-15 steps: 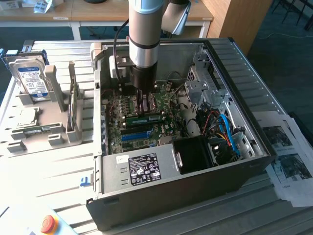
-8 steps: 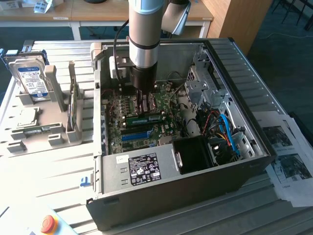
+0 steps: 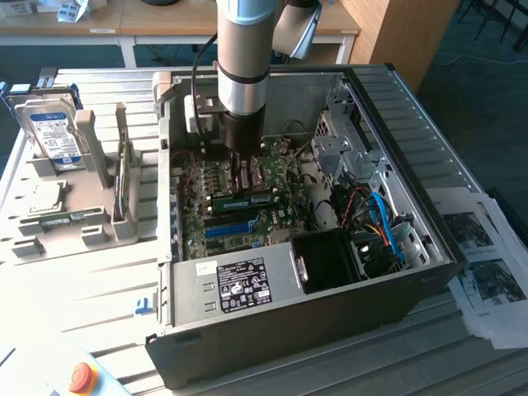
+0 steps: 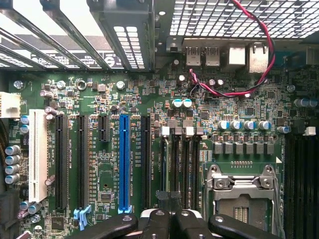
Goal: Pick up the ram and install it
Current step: 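Press down the ram until it locks into place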
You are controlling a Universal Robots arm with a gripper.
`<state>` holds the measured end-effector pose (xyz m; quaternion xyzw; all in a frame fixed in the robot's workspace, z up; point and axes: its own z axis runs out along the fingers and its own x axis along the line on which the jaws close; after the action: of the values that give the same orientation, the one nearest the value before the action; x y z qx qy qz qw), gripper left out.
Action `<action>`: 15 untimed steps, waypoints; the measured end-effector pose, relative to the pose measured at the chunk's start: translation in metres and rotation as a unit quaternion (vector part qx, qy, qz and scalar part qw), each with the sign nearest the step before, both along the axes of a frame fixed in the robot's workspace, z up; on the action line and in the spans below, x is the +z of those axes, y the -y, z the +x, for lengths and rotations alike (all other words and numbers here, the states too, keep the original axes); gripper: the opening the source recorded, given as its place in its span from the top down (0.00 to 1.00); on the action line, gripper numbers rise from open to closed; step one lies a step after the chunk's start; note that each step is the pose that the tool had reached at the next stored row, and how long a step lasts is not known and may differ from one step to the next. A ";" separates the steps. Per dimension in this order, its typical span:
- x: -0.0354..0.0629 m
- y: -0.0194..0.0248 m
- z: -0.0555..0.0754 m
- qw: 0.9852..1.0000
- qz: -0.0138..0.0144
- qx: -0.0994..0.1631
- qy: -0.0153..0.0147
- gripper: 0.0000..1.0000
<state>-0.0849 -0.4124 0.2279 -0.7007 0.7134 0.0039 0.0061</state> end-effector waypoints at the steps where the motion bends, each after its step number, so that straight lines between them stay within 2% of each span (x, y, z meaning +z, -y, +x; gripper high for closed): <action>1: -0.0001 0.0000 0.000 1.000 0.000 0.000 0.000 0.90; 15: -0.0021 0.0000 0.000 1.000 0.000 0.000 0.000 0.90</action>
<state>-0.0849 -0.4125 0.2258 -0.7007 0.7134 0.0039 0.0062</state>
